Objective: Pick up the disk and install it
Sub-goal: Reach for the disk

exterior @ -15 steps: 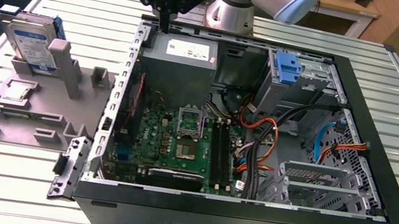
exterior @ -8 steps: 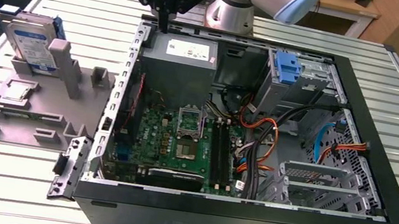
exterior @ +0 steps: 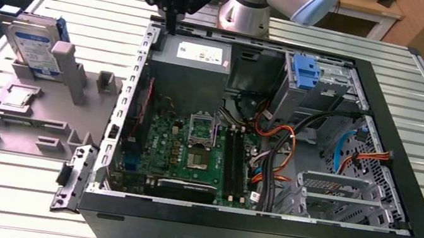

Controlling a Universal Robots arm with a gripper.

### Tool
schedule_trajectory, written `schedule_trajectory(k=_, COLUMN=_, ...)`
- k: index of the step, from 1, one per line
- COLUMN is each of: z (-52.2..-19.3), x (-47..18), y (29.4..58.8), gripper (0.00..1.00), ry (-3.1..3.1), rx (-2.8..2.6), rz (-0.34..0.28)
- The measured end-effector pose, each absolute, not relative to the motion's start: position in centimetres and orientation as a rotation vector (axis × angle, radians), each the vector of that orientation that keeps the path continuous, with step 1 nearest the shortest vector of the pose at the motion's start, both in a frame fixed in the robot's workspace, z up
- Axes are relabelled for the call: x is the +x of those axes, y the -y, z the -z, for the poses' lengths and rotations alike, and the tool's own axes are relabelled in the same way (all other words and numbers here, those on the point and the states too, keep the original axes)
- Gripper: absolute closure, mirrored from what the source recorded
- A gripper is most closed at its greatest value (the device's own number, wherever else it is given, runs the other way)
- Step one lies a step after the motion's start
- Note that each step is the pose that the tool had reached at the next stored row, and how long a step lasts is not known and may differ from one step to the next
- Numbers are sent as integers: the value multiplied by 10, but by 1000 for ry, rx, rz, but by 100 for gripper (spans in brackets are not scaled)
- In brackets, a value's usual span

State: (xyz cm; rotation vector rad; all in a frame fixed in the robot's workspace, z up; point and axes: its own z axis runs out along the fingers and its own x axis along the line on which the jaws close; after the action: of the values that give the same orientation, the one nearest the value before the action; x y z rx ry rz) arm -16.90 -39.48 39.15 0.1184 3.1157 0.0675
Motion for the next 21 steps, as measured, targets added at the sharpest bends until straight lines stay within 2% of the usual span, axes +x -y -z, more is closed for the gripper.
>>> schedule_trajectory(k=21, z=-390, x=-195, y=391, gripper=90, ry=-3117, rx=118, rz=-67)
